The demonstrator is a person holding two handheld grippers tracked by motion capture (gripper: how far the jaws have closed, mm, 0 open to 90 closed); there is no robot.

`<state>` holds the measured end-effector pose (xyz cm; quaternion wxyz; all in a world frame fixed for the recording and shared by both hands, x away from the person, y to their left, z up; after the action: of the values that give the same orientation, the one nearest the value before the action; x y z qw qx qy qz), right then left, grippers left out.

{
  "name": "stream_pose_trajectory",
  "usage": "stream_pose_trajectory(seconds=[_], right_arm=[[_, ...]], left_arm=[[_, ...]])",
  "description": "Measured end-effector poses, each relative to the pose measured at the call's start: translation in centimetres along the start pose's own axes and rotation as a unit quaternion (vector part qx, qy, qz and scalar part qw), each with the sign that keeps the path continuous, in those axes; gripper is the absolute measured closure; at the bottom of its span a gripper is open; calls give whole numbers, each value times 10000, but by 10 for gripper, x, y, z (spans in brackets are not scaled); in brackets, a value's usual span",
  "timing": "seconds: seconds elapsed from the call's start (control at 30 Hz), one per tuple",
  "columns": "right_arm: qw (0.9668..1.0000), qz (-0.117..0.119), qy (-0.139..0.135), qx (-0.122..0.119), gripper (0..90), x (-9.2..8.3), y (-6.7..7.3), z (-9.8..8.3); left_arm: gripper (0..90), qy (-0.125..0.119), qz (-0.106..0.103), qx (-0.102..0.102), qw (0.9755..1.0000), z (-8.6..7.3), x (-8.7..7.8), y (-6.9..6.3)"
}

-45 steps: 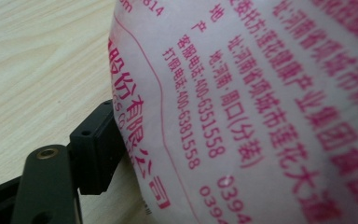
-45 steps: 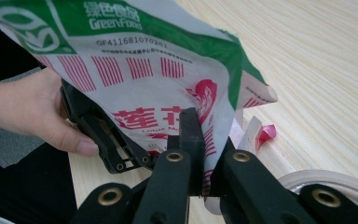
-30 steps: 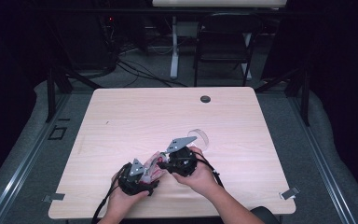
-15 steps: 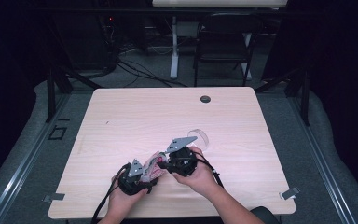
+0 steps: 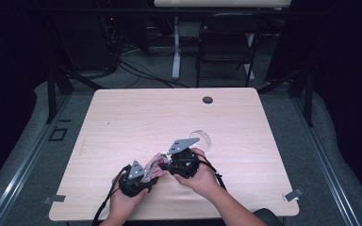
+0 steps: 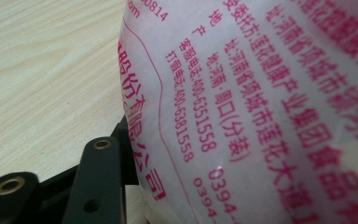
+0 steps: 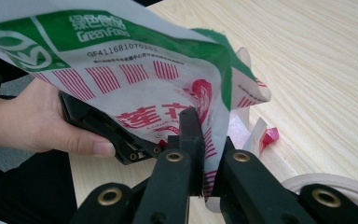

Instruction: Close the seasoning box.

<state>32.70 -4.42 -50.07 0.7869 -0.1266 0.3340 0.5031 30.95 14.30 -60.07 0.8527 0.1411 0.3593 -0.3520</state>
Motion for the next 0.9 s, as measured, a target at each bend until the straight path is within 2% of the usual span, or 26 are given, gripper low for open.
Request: stream_pose_trajectory(seconds=[0.13, 0.5, 0.67, 0.9], right_arm=[[10000, -5, -8, 0, 900, 0, 0, 0], [9999, 56, -93, 50, 900, -3, -1, 1], [9996, 130, -236, 88, 900, -8, -1, 3], [9993, 168, -345, 24, 900, -13, 0, 5]], left_arm=[[544, 16, 70, 43, 10000, 0, -1, -1], [577, 29, 72, 149, 9999, 5, -5, -3], [582, -32, 253, 259, 9993, 10, -13, -2], [586, -18, 431, 389, 9983, 16, -20, -1]])
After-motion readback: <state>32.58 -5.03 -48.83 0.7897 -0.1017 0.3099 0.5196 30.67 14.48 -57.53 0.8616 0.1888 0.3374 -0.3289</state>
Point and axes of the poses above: each handheld gripper's, and its own axes: x roughly forward along the jaws, z roughly out of its top, y roughly to its left, the point moved 2 cm from there along x, roughly forward along the jaws, and after that the axes turned 3 degrees about y, right-handed, at the moved point
